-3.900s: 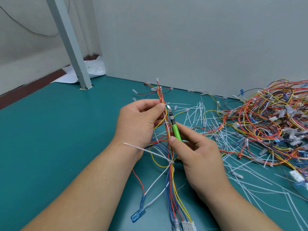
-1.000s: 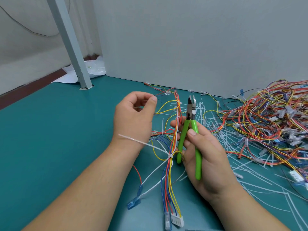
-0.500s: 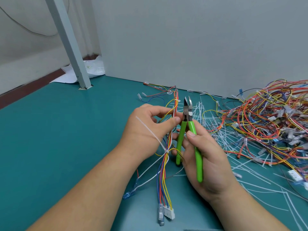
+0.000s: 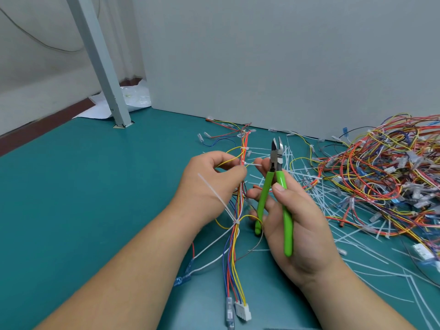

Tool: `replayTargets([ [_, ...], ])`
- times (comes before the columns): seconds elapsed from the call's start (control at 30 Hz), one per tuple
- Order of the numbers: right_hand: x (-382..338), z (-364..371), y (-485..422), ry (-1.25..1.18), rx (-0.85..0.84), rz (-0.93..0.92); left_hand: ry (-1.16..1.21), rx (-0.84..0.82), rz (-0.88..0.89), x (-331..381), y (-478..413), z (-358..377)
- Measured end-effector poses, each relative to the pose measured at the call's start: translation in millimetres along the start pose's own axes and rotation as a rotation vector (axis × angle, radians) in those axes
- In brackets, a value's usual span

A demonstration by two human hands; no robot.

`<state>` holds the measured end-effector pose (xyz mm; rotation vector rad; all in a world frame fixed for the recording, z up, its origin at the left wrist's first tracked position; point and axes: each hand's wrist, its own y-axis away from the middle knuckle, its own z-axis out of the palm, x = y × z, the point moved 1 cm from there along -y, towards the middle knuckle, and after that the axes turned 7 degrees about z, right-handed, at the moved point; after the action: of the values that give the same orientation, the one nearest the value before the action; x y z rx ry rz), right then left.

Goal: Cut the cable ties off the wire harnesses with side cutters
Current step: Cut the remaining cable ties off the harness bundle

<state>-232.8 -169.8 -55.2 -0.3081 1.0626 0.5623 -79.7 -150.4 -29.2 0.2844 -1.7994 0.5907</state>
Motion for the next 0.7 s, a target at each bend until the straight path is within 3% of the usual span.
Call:
replayTargets([
  [0.7, 2.1, -0.1, 1.1, 0.065, 0.034, -0.119, 0.130, -0.104, -0.147, 3.5, 2.1, 0.6],
])
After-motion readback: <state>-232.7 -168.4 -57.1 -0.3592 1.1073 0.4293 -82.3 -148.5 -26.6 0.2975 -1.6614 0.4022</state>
